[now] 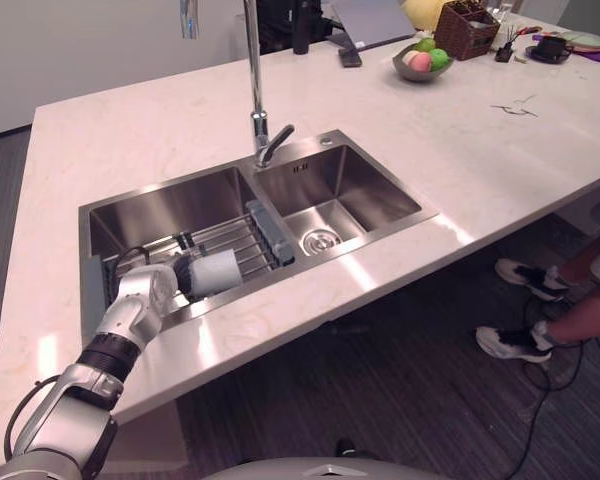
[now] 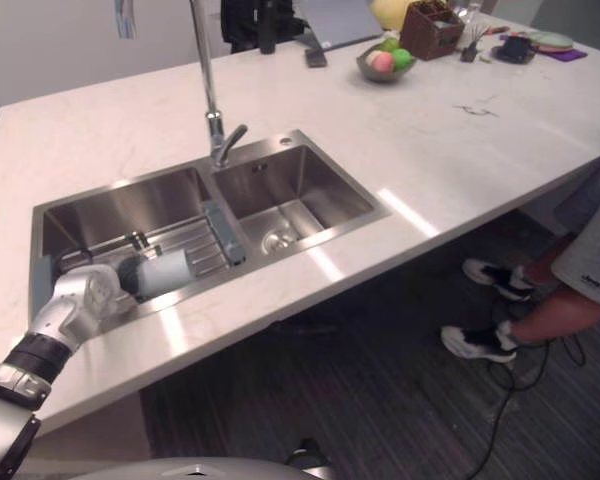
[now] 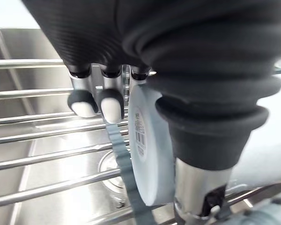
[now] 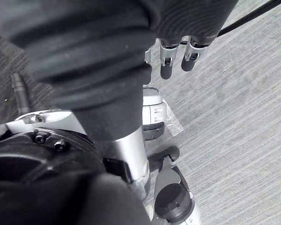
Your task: Walk over to the sink, pick up the cup, carry it to the dishwasher, place the cup inside the dishwasher, then close the dishwasher door
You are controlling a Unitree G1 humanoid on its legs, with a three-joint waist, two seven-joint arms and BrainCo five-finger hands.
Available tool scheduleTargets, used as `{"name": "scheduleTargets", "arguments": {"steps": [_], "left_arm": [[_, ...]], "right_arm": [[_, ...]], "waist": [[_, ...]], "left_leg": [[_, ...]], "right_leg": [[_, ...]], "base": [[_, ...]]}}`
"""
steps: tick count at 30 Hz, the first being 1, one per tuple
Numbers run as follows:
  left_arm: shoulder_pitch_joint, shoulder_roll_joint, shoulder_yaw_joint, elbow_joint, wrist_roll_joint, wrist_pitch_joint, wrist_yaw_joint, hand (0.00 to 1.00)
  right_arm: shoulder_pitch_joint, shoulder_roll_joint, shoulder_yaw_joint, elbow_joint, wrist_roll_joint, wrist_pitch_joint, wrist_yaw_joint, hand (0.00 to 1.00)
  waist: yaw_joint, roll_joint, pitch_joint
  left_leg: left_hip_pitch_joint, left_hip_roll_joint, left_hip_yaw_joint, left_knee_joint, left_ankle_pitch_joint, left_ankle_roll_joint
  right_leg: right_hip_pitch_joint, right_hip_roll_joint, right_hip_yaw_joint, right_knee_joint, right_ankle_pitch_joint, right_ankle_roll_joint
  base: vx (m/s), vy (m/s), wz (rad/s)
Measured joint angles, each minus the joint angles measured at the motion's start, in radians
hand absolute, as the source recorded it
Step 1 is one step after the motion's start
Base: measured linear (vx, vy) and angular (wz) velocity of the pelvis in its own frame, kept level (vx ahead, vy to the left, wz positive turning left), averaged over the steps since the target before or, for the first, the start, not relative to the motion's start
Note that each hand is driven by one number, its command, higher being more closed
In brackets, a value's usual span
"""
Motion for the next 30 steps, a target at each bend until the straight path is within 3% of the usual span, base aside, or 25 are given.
{"name": "scheduleTargets", "arguments": {"steps": [3,5,13,20,26,30], "left_arm": [[0.001,0.001,-0.001,-0.093,-0.179,-0.005,0.049,1.00],[0.002,-0.005,-0.003,-0.143,-0.283,-0.042,0.087,1.00],[0.027,-0.005,0.020,-0.190,-0.478,-0.096,0.246,1.00],[0.098,-0.085,0.187,-0.258,-0.792,-0.100,0.420,1.00],[0.139,-0.116,0.211,-0.299,-0.818,-0.100,0.452,1.00],[0.172,-0.159,0.254,-0.319,-0.998,-0.096,0.479,1.00]], "right_arm": [[0.000,-0.001,0.000,0.002,0.002,0.000,0.000,0.00],[0.000,-0.003,-0.002,0.002,0.007,-0.002,0.000,0.00],[0.000,-0.004,-0.003,0.003,0.011,-0.021,-0.003,0.00],[0.003,0.000,-0.005,0.003,0.011,-0.021,-0.019,0.00],[0.007,0.008,-0.004,0.003,0.011,-0.020,-0.020,0.00],[0.007,0.009,-0.003,0.003,0.011,-0.020,-0.020,0.00]], "waist": [[0.001,0.001,0.001],[0.000,0.005,0.004],[0.006,0.006,0.005],[0.013,0.002,0.008],[0.036,-0.009,0.015],[0.038,-0.012,0.016]], "left_leg": [[0.000,-0.004,-0.009,0.000,0.001,0.001],[0.003,-0.009,-0.017,0.000,0.002,0.002],[0.008,-0.012,-0.016,-0.002,-0.004,-0.004],[0.015,-0.011,-0.017,-0.001,0.000,0.002],[0.017,-0.012,-0.020,0.000,0.001,0.003],[0.016,-0.013,-0.023,-0.001,0.001,0.004]], "right_leg": [[0.005,-0.004,-0.010,0.000,-0.001,0.001],[0.013,-0.010,-0.019,0.000,-0.002,0.003],[0.018,-0.012,-0.018,0.000,-0.002,0.002],[0.027,-0.012,-0.019,0.000,-0.003,0.004],[0.032,-0.013,-0.025,0.000,-0.004,0.005],[0.032,-0.013,-0.027,0.000,-0.004,0.006]], "base": [[0.00,0.000,0.09],[-0.02,0.001,0.11],[-0.04,-0.005,0.01],[0.00,0.000,0.00],[-0.02,-0.010,0.03],[-0.01,-0.002,0.00]]}}
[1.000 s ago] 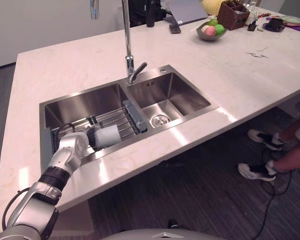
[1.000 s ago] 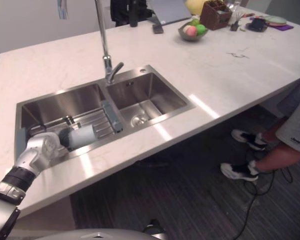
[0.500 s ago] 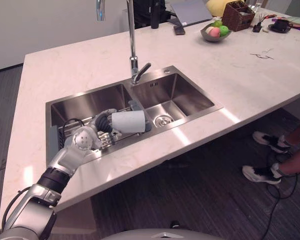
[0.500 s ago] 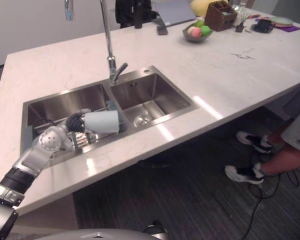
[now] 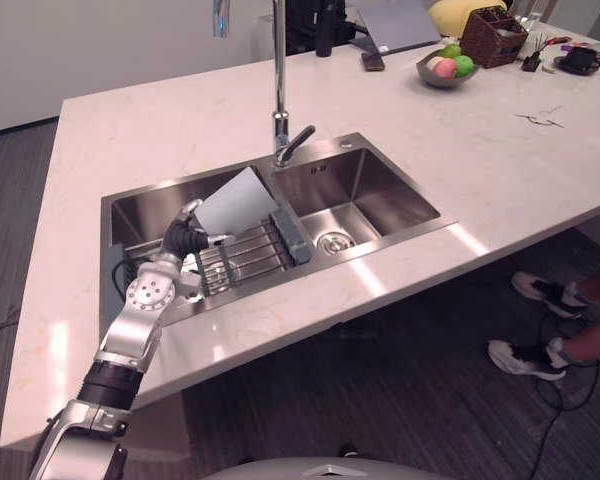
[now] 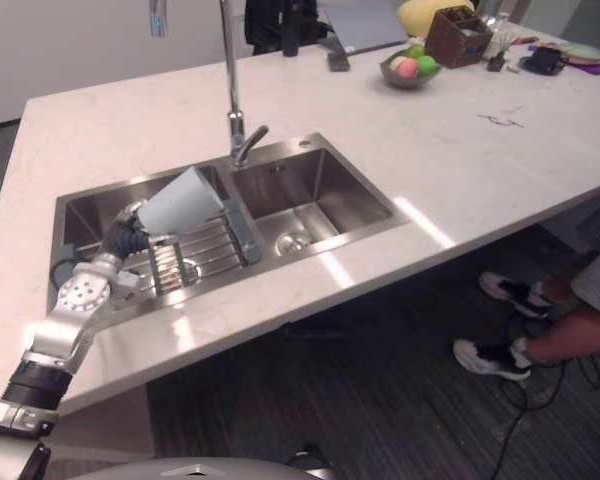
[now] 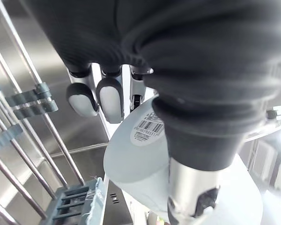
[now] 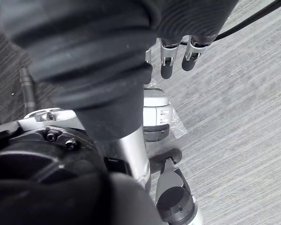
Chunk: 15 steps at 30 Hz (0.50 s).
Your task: Walk over to the sink, pick up the cup, carry it to the dishwasher, place the cup inside the dishwasher, then close the dishwasher door
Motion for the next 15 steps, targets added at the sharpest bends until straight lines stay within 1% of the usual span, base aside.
{"name": "scheduleTargets", "arguments": {"steps": [1,2,3,4,5,6,7,8,9,11,12,14,15], "left_arm": [[0.002,-0.003,0.005,-0.001,-0.043,0.000,0.007,1.00],[0.015,-0.010,0.026,-0.008,-0.115,-0.001,0.015,1.00],[0.036,-0.021,0.041,-0.034,-0.192,-0.001,0.031,1.00],[0.051,-0.029,0.047,-0.054,-0.226,-0.002,0.037,1.00],[0.081,-0.049,0.054,-0.099,-0.288,-0.007,0.049,1.00],[0.106,-0.071,0.053,-0.135,-0.348,-0.017,0.061,1.00],[0.119,-0.084,0.053,-0.148,-0.373,-0.024,0.064,1.00],[0.141,-0.106,0.052,-0.169,-0.422,-0.037,0.071,1.00],[0.148,-0.113,0.052,-0.173,-0.445,-0.043,0.072,1.00],[0.175,-0.121,0.053,-0.174,-0.542,-0.071,0.069,1.00],[0.182,-0.121,0.054,-0.174,-0.561,-0.077,0.069,1.00],[0.199,-0.131,0.058,-0.175,-0.660,-0.092,0.059,1.00],[0.203,-0.135,0.061,-0.176,-0.679,-0.102,0.054,1.00]], "right_arm": [[0.000,0.000,0.000,0.000,0.000,0.000,0.000,0.00],[0.000,0.001,0.000,0.000,0.000,0.000,-0.001,0.00],[0.003,0.002,0.001,0.000,0.002,-0.001,-0.003,0.00],[0.006,0.003,0.003,0.000,0.007,-0.001,-0.004,0.00],[0.011,0.002,0.023,0.000,0.025,0.001,-0.006,0.00],[0.017,0.001,0.042,0.000,0.040,0.013,-0.009,0.00],[0.019,0.001,0.047,0.000,0.045,0.023,-0.010,0.00],[0.020,-0.002,0.073,0.000,0.064,0.040,-0.017,0.00],[0.019,-0.003,0.083,-0.001,0.070,0.048,-0.022,0.00],[0.013,-0.007,0.127,-0.001,0.100,0.092,-0.027,0.00],[0.011,-0.010,0.138,-0.001,0.107,0.103,-0.027,0.00],[0.000,-0.021,0.180,-0.001,0.139,0.151,-0.025,0.00],[-0.005,-0.023,0.191,-0.001,0.149,0.163,-0.023,0.00]], "waist": [[0.001,0.000,0.000],[-0.001,0.000,0.000],[-0.002,-0.001,0.000],[-0.001,-0.002,0.000],[0.003,-0.004,0.000],[0.010,-0.007,0.002],[0.014,-0.009,0.002],[0.019,-0.013,0.000],[0.021,-0.015,0.000],[0.028,-0.021,0.001],[0.033,-0.022,0.001],[0.043,-0.025,-0.001],[0.045,-0.025,-0.001]], "left_leg": [[0.000,0.000,0.000,0.000,0.000,0.000],[0.001,0.000,0.000,0.000,0.000,0.000],[0.002,0.000,0.000,0.000,0.001,0.001],[0.003,0.000,-0.001,0.000,0.001,0.001],[0.006,-0.001,-0.001,0.000,0.001,0.001],[0.013,-0.001,-0.003,-0.002,0.001,0.002],[0.016,-0.002,-0.004,-0.002,0.001,0.002],[0.015,-0.003,-0.010,-0.002,0.001,0.002],[0.014,-0.004,-0.018,-0.002,0.001,0.003],[0.011,-0.004,-0.029,-0.003,0.002,0.001],[0.010,-0.004,-0.031,-0.003,0.002,-0.001],[-0.001,-0.005,-0.049,-0.003,0.008,-0.001],[-0.004,-0.005,-0.052,-0.004,0.009,-0.001]], "right_leg": [[0.000,0.000,0.000,0.000,0.000,0.000],[0.001,0.000,0.000,0.000,0.000,0.000],[0.002,0.000,0.000,0.000,0.000,0.000],[0.004,0.000,0.000,0.000,0.000,0.000],[0.009,-0.001,-0.001,0.000,0.000,0.000],[0.018,-0.001,-0.004,0.000,-0.001,0.002],[0.019,-0.001,-0.005,0.000,-0.002,0.003],[0.020,-0.002,-0.011,0.000,-0.004,0.004],[0.021,-0.002,-0.017,0.000,-0.004,0.004],[0.026,-0.003,-0.033,0.000,-0.007,0.001],[0.026,-0.003,-0.036,0.000,-0.008,-0.001],[0.025,-0.003,-0.053,0.000,-0.011,-0.004],[0.024,-0.003,-0.055,0.000,-0.011,-0.004]], "base": [[0.00,0.000,0.00],[0.00,0.000,0.00],[0.00,0.000,0.00],[0.00,0.000,0.00],[0.00,0.000,0.00],[0.00,-0.008,0.04],[-0.03,-0.009,0.08],[-0.04,-0.009,0.11],[-0.05,-0.012,0.23],[-0.05,-0.013,0.20],[-0.05,-0.013,0.13],[-0.04,-0.018,0.19],[-0.03,-0.017,0.15]]}}
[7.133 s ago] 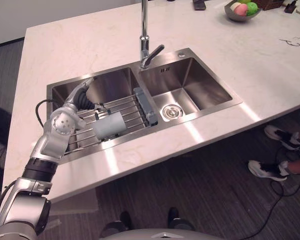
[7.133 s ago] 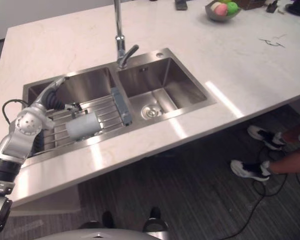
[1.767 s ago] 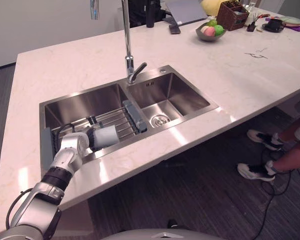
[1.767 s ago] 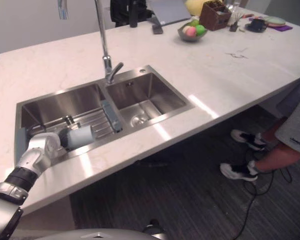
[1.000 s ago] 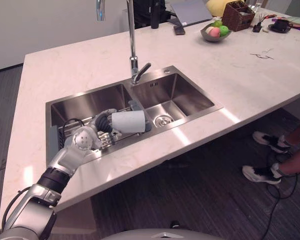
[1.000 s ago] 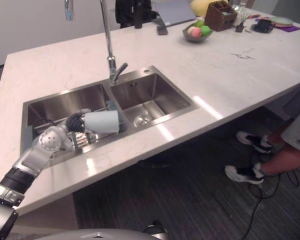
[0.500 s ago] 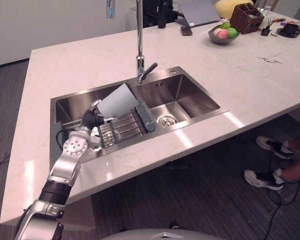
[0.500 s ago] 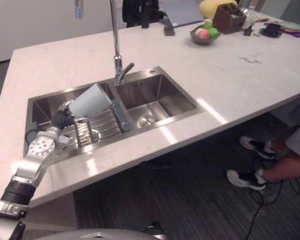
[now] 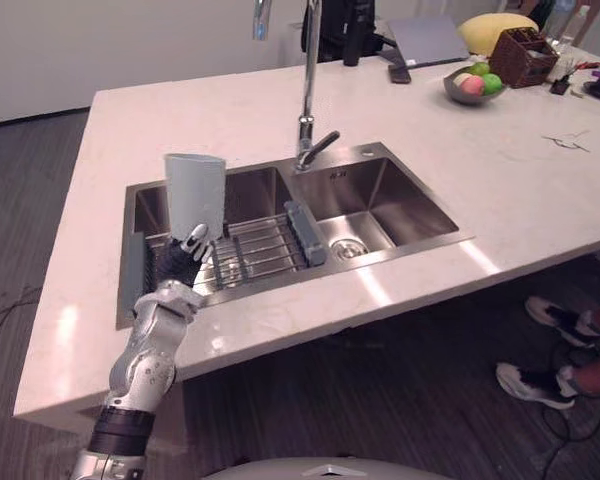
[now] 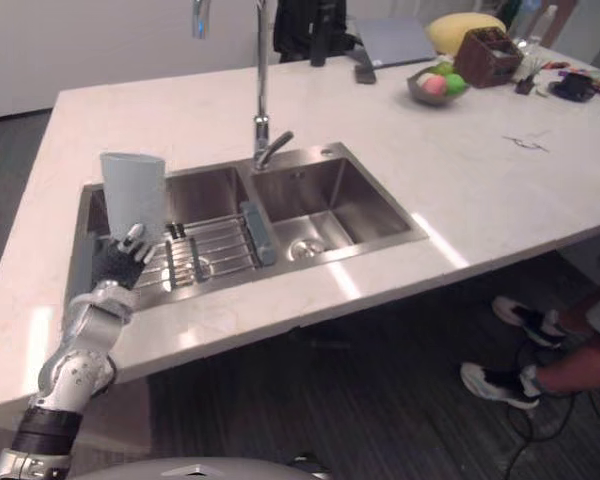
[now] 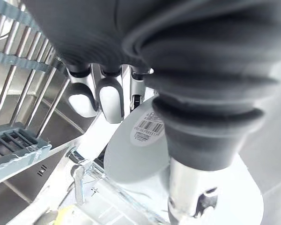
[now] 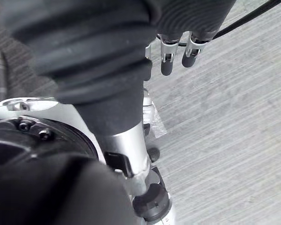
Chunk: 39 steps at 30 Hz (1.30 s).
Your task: Walk over to the sink, pick up the cup, carry it to the dishwasher, place the cup inside the dishwasher, then close the dishwasher door
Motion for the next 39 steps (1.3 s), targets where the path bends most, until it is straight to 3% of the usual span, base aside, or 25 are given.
{"name": "scheduleTargets", "arguments": {"steps": [2,8,12,13,18,21,26,29,30,31,33,34,35,36,37,38,39], "left_arm": [[0.033,-0.012,0.004,-0.013,-0.055,-0.044,-0.017,1.00],[0.064,-0.029,0.053,-0.063,-0.073,-0.115,-0.048,1.00],[0.086,-0.034,0.128,-0.113,-0.058,-0.192,-0.065,1.00],[0.088,-0.099,0.200,-0.248,-0.013,-0.243,-0.084,1.00],[0.088,-0.100,0.197,-0.248,-0.013,-0.245,-0.084,1.00],[0.087,-0.099,0.195,-0.225,-0.011,-0.254,-0.109,1.00],[0.088,-0.104,0.144,-0.125,0.013,-0.248,-0.173,1.00],[0.098,-0.160,0.116,-0.128,0.079,-0.242,-0.228,1.00],[0.120,-0.169,0.112,-0.136,0.104,-0.220,-0.244,1.00],[0.157,-0.170,0.114,-0.148,0.116,-0.203,-0.247,1.00],[0.211,-0.170,0.121,-0.177,0.117,-0.195,-0.242,1.00],[0.257,-0.175,0.134,-0.212,0.116,-0.192,-0.239,1.00],[0.284,-0.183,0.160,-0.224,0.116,-0.192,-0.242,1.00],[0.320,-0.191,0.195,-0.224,0.116,-0.192,-0.242,1.00],[0.351,-0.191,0.236,-0.224,0.111,-0.193,-0.242,1.00],[0.368,-0.192,0.265,-0.218,0.100,-0.193,-0.250,1.00],[0.374,-0.192,0.274,-0.214,0.092,-0.193,-0.263,1.00]], "right_arm": [[-0.023,-0.006,0.010,-0.001,0.047,0.047,0.004,0.00],[-0.048,-0.021,0.044,0.001,0.156,0.118,-0.017,0.00],[-0.055,-0.026,0.042,0.003,0.202,0.142,-0.018,0.00],[-0.057,-0.014,0.005,0.047,0.200,0.132,-0.017,0.00],[-0.045,-0.014,0.003,0.047,0.200,0.132,-0.017,0.00],[-0.029,-0.007,-0.028,0.049,0.230,0.082,-0.016,0.00],[0.035,0.045,-0.187,0.049,0.364,-0.035,-0.010,0.00],[0.072,0.079,-0.294,0.049,0.444,-0.140,0.009,0.00],[0.071,0.085,-0.319,0.048,0.459,-0.183,0.019,0.00],[0.065,0.083,-0.312,0.036,0.459,-0.215,0.023,0.00],[0.047,0.078,-0.309,0.033,0.457,-0.231,0.025,0.00],[0.025,0.053,-0.325,0.039,0.433,-0.232,0.027,0.00],[0.016,0.036,-0.345,0.046,0.413,-0.231,0.032,0.00],[0.006,0.027,-0.372,0.065,0.382,-0.228,0.037,0.00],[-0.003,0.003,-0.393,0.086,0.362,-0.225,0.047,0.00],[-0.013,-0.009,-0.399,0.080,0.352,-0.221,0.046,0.00],[-0.012,-0.017,-0.398,0.078,0.352,-0.220,0.047,0.00]], "waist": [[0.004,0.000,0.000],[0.019,-0.002,-0.001],[0.026,-0.005,-0.005],[0.051,-0.022,-0.031],[0.045,-0.024,-0.030],[0.033,-0.024,-0.030],[0.000,-0.025,-0.029],[-0.004,-0.021,-0.027],[-0.001,-0.013,-0.020],[0.010,-0.014,-0.015],[0.042,-0.030,0.008],[0.075,-0.035,0.050],[0.102,-0.026,0.083],[0.123,-0.035,0.095],[0.129,-0.018,0.102],[0.134,-0.013,0.105],[0.133,-0.016,0.103]], "left_leg": [[-0.001,0.000,-0.006,0.000,0.002,0.000],[-0.006,-0.001,-0.026,0.000,0.008,0.008],[-0.011,-0.005,-0.032,0.000,0.013,0.010],[-0.037,-0.001,-0.046,0.000,0.023,0.000],[-0.034,0.000,-0.034,0.000,0.023,0.000],[-0.034,0.004,-0.018,0.000,0.026,0.006],[-0.040,0.009,-0.022,-0.001,0.028,0.007],[-0.049,0.008,-0.086,0.005,0.024,0.001],[-0.064,0.000,-0.135,0.033,0.025,0.003],[-0.083,-0.013,-0.182,0.080,0.022,0.000],[-0.138,-0.043,-0.191,0.192,0.015,-0.010],[-0.227,-0.073,-0.188,0.380,0.011,-0.034],[-0.265,-0.089,-0.187,0.445,0.038,-0.076],[-0.296,-0.086,-0.166,0.494,0.049,-0.096],[-0.359,-0.024,-0.094,0.706,-0.049,0.019],[-0.371,0.053,-0.044,0.864,-0.109,0.051],[-0.363,0.087,-0.032,0.913,-0.122,0.049]], "right_leg": [[0.003,0.000,-0.009,0.000,0.000,0.000],[0.008,0.000,-0.023,0.000,-0.001,0.001],[0.009,-0.003,-0.030,0.000,-0.001,0.001],[-0.006,0.000,-0.044,0.001,0.007,-0.010],[-0.011,0.002,-0.027,0.000,0.008,-0.011],[-0.024,0.009,0.006,0.001,0.012,-0.017],[-0.016,0.020,0.009,0.008,0.008,-0.021],[-0.020,0.032,0.046,0.085,-0.072,-0.026],[-0.024,0.032,0.052,0.146,-0.121,-0.032],[-0.024,0.013,0.013,0.211,-0.158,-0.039],[-0.024,-0.037,-0.047,0.299,-0.213,-0.040],[-0.016,-0.071,-0.093,0.351,-0.245,-0.043],[-0.003,-0.088,-0.113,0.366,-0.252,-0.047],[-0.004,-0.111,-0.149,0.365,-0.246,-0.055],[0.006,-0.111,-0.192,0.361,-0.237,-0.056],[0.024,-0.123,-0.220,0.351,-0.223,-0.054],[0.032,-0.132,-0.234,0.338,-0.211,-0.052]], "base": [[-0.02,-0.015,0.11],[0.00,-0.006,0.08],[0.00,0.001,0.04],[-0.01,0.002,0.03],[0.00,0.001,-0.04],[0.00,-0.004,-0.26],[-0.02,-0.006,0.02],[0.00,-0.037,0.65],[0.05,-0.064,1.23],[0.04,-0.051,1.33],[-0.05,0.004,1.37],[-0.17,0.055,1.52],[-0.25,0.070,1.31],[-0.21,0.047,0.88],[-0.21,0.050,0.77],[-0.13,0.044,0.67],[-0.07,0.065,0.44]]}}
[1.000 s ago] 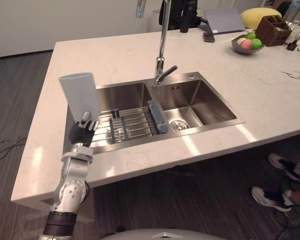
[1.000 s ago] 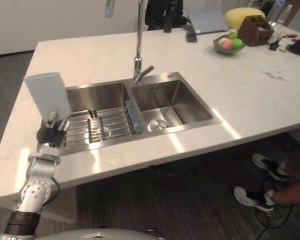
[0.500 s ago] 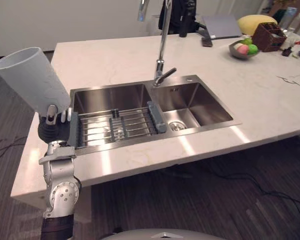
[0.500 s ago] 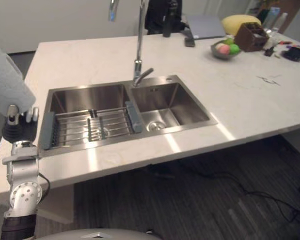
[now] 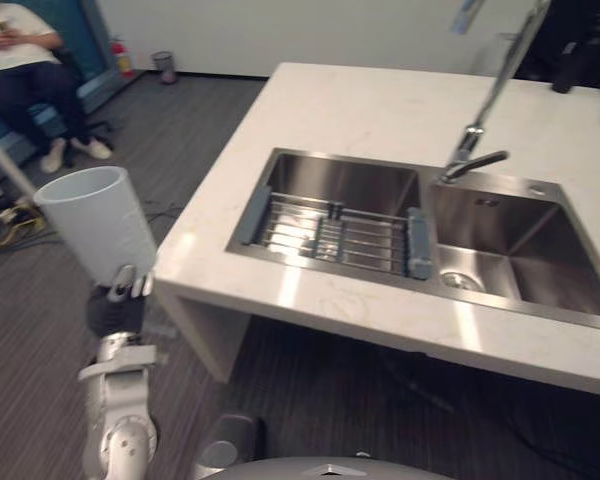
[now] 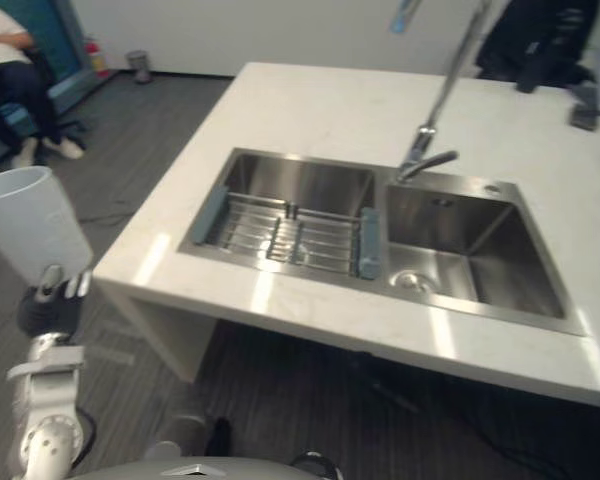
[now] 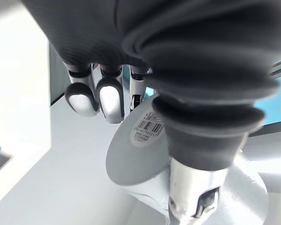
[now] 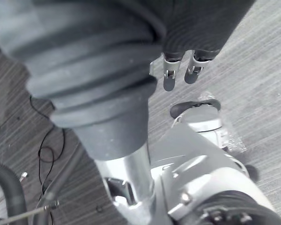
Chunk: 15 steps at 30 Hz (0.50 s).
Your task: Walk over to the sink, pick up the cup, carry it to the dishwasher, place the cup inside the dishwasher, then close the dishwasher door
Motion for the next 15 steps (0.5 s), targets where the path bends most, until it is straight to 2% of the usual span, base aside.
{"name": "scheduleTargets", "arguments": {"steps": [1,2,3,4,5,6,7,8,9,10,11,12,13,14,15], "left_arm": [[0.005,-0.001,0.004,0.002,-0.006,0.000,-0.015,1.00],[0.007,-0.008,-0.005,0.001,-0.011,-0.001,-0.064,1.00],[0.007,-0.012,-0.011,0.001,-0.014,-0.004,-0.086,1.00],[0.007,-0.022,-0.019,-0.002,-0.026,-0.010,-0.127,1.00],[0.006,-0.039,-0.026,-0.004,-0.029,-0.019,-0.155,1.00],[0.006,-0.049,-0.038,-0.004,-0.032,-0.024,-0.165,1.00],[0.004,-0.061,-0.055,-0.003,-0.039,-0.028,-0.176,1.00],[0.000,-0.057,-0.061,-0.004,-0.042,-0.031,-0.174,1.00],[-0.021,-0.041,-0.082,-0.004,-0.046,-0.042,-0.170,1.00],[-0.055,-0.040,-0.123,-0.007,-0.046,-0.044,-0.165,1.00],[-0.078,-0.037,-0.152,-0.006,-0.045,-0.043,-0.162,1.00],[-0.131,-0.039,-0.220,0.004,-0.045,-0.041,-0.148,1.00],[-0.178,-0.040,-0.274,0.008,-0.045,-0.042,-0.133,1.00],[-0.199,-0.034,-0.277,0.009,-0.044,-0.045,-0.124,1.00],[-0.234,-0.034,-0.274,0.010,-0.044,-0.065,-0.094,1.00]], "right_arm": [[-0.002,-0.008,0.000,0.000,0.002,0.001,0.001,0.00],[-0.014,-0.028,0.001,-0.004,0.006,-0.001,0.009,0.00],[-0.018,-0.037,-0.001,-0.006,0.004,-0.006,0.017,0.00],[-0.020,-0.050,-0.004,-0.009,-0.006,-0.015,0.022,0.00],[-0.010,-0.061,-0.009,-0.013,-0.014,-0.023,0.025,0.00],[-0.004,-0.070,-0.009,-0.025,-0.013,-0.028,0.026,0.00],[0.012,-0.067,-0.009,-0.021,-0.019,-0.026,0.024,0.00],[0.004,-0.051,-0.007,-0.004,-0.025,-0.022,0.028,0.00],[-0.002,-0.014,-0.008,0.009,-0.038,-0.008,0.037,0.00],[0.000,0.004,-0.041,0.007,-0.039,-0.003,0.034,0.00],[0.007,0.008,-0.047,0.003,-0.040,0.004,0.034,0.00],[0.023,-0.001,-0.075,0.002,-0.030,0.017,0.035,0.00],[0.024,-0.010,-0.120,0.001,-0.006,0.020,0.018,0.00],[0.017,-0.013,-0.127,-0.002,0.000,0.023,0.015,0.00],[-0.005,-0.018,-0.128,-0.012,0.003,0.034,0.013,0.00]], "waist": [[-0.001,-0.003,-0.002],[-0.001,-0.004,-0.003],[-0.005,-0.003,-0.004],[-0.023,0.004,-0.008],[-0.035,0.029,-0.025],[-0.040,0.048,-0.043],[-0.053,0.055,-0.077],[-0.062,0.048,-0.086],[-0.070,0.021,-0.088],[-0.074,0.026,-0.090],[-0.084,0.029,-0.093],[-0.100,0.034,-0.090],[-0.112,0.051,-0.079],[-0.112,0.054,-0.076],[-0.110,0.062,-0.072]], "left_leg": [[0.009,0.029,0.004,0.037,-0.004,-0.005],[0.041,0.092,-0.005,0.081,-0.004,-0.023],[0.056,0.116,-0.009,0.088,0.003,-0.029],[0.086,0.168,-0.013,0.086,0.040,-0.028],[0.105,0.230,0.007,0.053,0.156,0.030],[0.113,0.253,0.024,-0.010,0.274,0.084],[0.130,0.243,0.098,-0.131,0.230,0.090],[0.141,0.231,0.133,-0.189,0.185,0.060],[0.162,0.206,0.200,-0.302,0.121,-0.027],[0.172,0.194,0.291,-0.400,0.063,-0.100],[0.181,0.177,0.340,-0.453,0.048,-0.118],[0.205,0.112,0.376,-0.571,0.042,-0.109],[0.225,0.067,0.319,-0.668,0.053,-0.097],[0.225,0.057,0.280,-0.696,0.074,-0.088],[0.240,0.056,0.237,-0.743,0.096,-0.091]], "right_leg": [[0.003,-0.014,-0.011,-0.010,0.012,0.004],[-0.002,-0.051,-0.037,-0.034,0.046,0.013],[-0.004,-0.069,-0.051,-0.040,0.056,0.018],[-0.008,-0.104,-0.086,-0.042,0.078,0.034],[-0.013,-0.121,-0.126,-0.029,0.089,0.056],[-0.020,-0.128,-0.144,-0.013,0.094,0.073],[-0.038,-0.155,-0.163,-0.009,0.106,0.092],[-0.032,-0.156,-0.165,-0.020,0.110,0.084],[0.015,-0.153,-0.247,-0.069,0.157,0.062],[0.062,-0.163,-0.352,-0.057,0.198,0.062],[0.091,-0.185,-0.413,-0.022,0.207,0.058],[0.116,-0.282,-0.499,0.168,0.243,0.012],[0.108,-0.364,-0.494,0.346,0.187,0.028],[0.089,-0.365,-0.479,0.363,0.075,0.083],[0.006,-0.322,-0.420,0.348,-0.025,0.063]], "base": [[-0.06,0.200,0.49],[-0.06,0.249,0.55],[-0.06,0.377,0.87],[-0.03,0.389,1.11],[0.00,0.394,1.26],[0.05,0.408,1.64],[0.08,0.323,1.55],[0.13,0.344,2.24],[0.17,0.309,2.54],[0.18,0.303,2.82],[0.19,0.388,3.25],[0.18,0.482,3.30],[0.16,0.504,3.04],[0.14,0.364,2.10],[0.10,0.144,1.27]]}}
